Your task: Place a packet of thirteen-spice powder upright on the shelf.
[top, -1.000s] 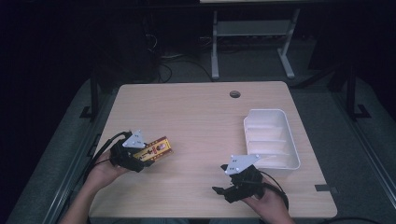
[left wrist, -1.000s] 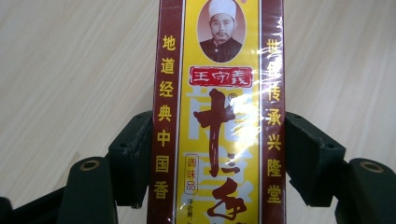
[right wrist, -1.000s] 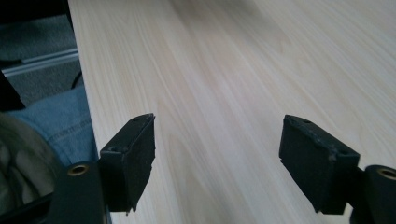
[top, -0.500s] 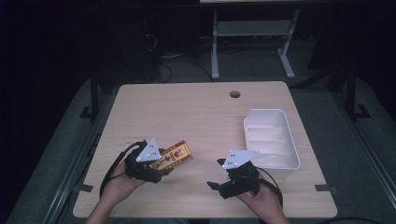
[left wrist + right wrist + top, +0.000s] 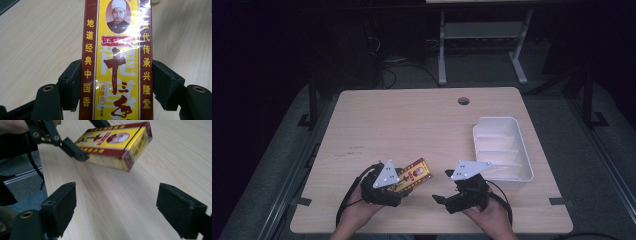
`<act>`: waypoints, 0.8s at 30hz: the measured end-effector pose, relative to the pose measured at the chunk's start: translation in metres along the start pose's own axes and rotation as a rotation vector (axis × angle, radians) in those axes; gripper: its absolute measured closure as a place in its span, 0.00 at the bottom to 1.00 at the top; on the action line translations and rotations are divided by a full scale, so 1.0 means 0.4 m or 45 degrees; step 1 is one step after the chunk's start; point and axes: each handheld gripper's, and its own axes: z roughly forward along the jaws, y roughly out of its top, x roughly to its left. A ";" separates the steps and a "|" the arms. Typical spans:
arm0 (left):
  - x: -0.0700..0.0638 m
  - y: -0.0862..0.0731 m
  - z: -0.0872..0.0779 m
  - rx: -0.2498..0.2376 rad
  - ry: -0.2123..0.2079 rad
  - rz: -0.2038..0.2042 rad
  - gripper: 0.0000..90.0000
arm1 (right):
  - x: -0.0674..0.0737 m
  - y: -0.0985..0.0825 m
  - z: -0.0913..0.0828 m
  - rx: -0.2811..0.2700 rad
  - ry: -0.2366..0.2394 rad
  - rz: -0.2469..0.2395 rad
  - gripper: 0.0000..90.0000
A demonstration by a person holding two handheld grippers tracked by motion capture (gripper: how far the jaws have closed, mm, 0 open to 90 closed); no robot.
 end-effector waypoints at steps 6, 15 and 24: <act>-0.032 -0.005 0.019 -0.027 0.007 0.016 0.35 | -0.005 -0.006 0.016 0.019 0.007 0.042 0.25; -0.083 0.007 0.049 -0.034 0.020 0.087 0.35 | -0.024 -0.016 0.016 -0.020 0.038 0.154 0.31; -0.102 0.016 0.045 -0.095 0.064 0.103 0.35 | -0.040 -0.026 0.025 -0.053 0.122 0.283 0.38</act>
